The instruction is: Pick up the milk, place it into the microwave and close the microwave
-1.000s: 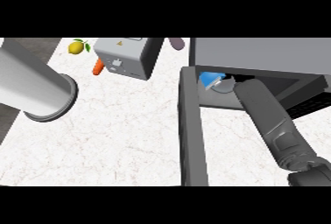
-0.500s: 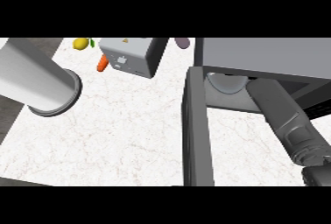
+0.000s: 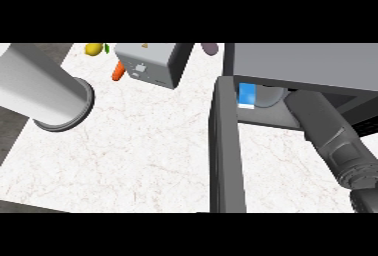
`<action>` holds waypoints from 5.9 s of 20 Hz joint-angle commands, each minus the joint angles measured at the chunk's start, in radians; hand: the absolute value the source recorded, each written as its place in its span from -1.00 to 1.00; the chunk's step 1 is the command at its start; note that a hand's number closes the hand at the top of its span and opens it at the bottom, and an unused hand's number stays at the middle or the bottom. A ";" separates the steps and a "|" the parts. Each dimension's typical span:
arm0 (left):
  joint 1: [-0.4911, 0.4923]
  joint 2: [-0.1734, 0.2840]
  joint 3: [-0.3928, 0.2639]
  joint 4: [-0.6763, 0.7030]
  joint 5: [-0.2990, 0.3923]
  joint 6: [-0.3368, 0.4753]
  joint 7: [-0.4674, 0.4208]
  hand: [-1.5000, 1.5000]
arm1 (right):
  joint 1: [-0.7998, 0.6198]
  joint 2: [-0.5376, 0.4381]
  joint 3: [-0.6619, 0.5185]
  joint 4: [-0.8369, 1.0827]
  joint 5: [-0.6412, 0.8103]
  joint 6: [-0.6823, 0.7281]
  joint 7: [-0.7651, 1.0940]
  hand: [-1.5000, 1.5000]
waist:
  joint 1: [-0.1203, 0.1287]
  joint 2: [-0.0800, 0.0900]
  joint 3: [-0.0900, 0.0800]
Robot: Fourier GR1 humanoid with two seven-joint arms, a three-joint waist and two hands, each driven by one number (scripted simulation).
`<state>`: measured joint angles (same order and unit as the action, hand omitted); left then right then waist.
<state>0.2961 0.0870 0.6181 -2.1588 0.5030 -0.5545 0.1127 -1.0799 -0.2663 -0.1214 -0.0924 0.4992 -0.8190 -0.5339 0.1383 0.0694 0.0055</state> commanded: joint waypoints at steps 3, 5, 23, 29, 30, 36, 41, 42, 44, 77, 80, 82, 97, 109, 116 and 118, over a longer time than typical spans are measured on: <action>-0.014 0.007 -0.041 0.006 -0.039 -0.029 0.005 -1.00 | -0.056 0.021 -0.002 -0.006 -0.003 0.099 -0.035 -1.00 | -0.003 -0.010 -0.001; -0.010 0.009 -0.052 0.026 -0.033 -0.062 -0.012 -1.00 | -0.032 0.008 -0.022 -0.016 -0.025 0.137 -0.081 -1.00 | 0.003 -0.003 0.000; -0.025 -0.062 -0.227 0.021 -0.083 -0.142 -0.011 -1.00 | 0.060 0.082 -0.226 -0.042 -0.250 0.541 -0.292 -1.00 | -0.071 -0.040 -0.002; -0.051 -0.086 -0.322 -0.006 -0.132 -0.090 0.032 1.00 | 0.153 0.108 -0.254 -0.035 -0.295 0.718 -0.354 -1.00 | -0.106 -0.054 -0.003; -0.011 -0.086 -0.362 -0.030 -0.125 -0.083 0.040 1.00 | 0.149 0.081 -0.247 -0.036 -0.291 0.761 -0.337 -1.00 | -0.106 -0.057 -0.004; -0.049 -0.087 -0.536 -0.088 -0.192 0.043 0.125 1.00 | 0.249 0.128 -0.263 -0.062 -0.333 0.859 -0.392 -1.00 | -0.125 -0.064 -0.004; -0.059 -0.087 -0.583 0.059 -0.262 0.057 0.034 1.00 | 0.374 0.157 -0.217 -0.177 -0.337 0.892 -0.411 -1.00 | -0.153 -0.076 -0.006; -0.075 -0.087 -0.542 0.027 -0.218 0.020 0.081 1.00 | 0.410 0.203 -0.191 -0.199 -0.326 0.853 -0.398 -1.00 | -0.148 -0.075 -0.006; -0.045 -0.087 -0.650 -0.044 -0.266 0.064 0.122 1.00 | 0.455 0.205 -0.168 -0.257 -0.318 0.863 -0.398 -1.00 | -0.159 -0.081 -0.007; -0.680 -0.087 -1.322 1.147 -0.524 0.812 -0.525 1.00 | 1.312 0.051 -0.045 -1.428 -0.584 1.274 -0.175 -1.00 | -0.205 -0.062 -0.009; -0.733 -0.087 -1.384 1.214 -0.432 0.873 -0.564 1.00 | 1.290 0.043 -0.039 -1.524 -0.644 1.286 -0.095 -1.00 | -0.225 -0.057 -0.011; -0.786 -0.087 -1.444 1.220 -0.335 0.916 -0.522 1.00 | 1.338 0.003 -0.048 -1.543 -0.664 1.331 -0.100 -1.00 | -0.237 -0.057 -0.010; -0.961 -0.087 -1.526 1.214 0.016 1.111 -0.605 1.00 | 1.287 -0.061 -0.024 -1.745 -0.785 1.371 0.101 -1.00 | -0.326 -0.038 -0.013; -1.130 -0.087 -1.479 1.290 0.205 1.307 -0.566 -1.00 | 1.183 -0.157 -0.100 -1.779 -0.850 1.377 0.162 -1.00 | -0.379 -0.019 -0.010; -1.155 -0.087 -1.414 1.294 0.302 1.367 -0.581 -1.00 | 1.081 -0.279 -0.228 -1.835 -0.677 1.298 0.122 1.00 | -0.404 -0.005 -0.013; -1.152 -0.087 -1.415 1.283 0.323 1.392 -0.601 -1.00 | 1.065 -0.291 -0.241 -1.833 -0.660 1.282 0.129 1.00 | -0.403 -0.004 -0.013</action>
<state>-0.7863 -0.0006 -0.8731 -0.9034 0.7724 0.7986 -0.4782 0.0210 -0.5227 -0.3290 -1.9199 -0.2091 0.4896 -0.4010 -0.2589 0.0546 -0.0064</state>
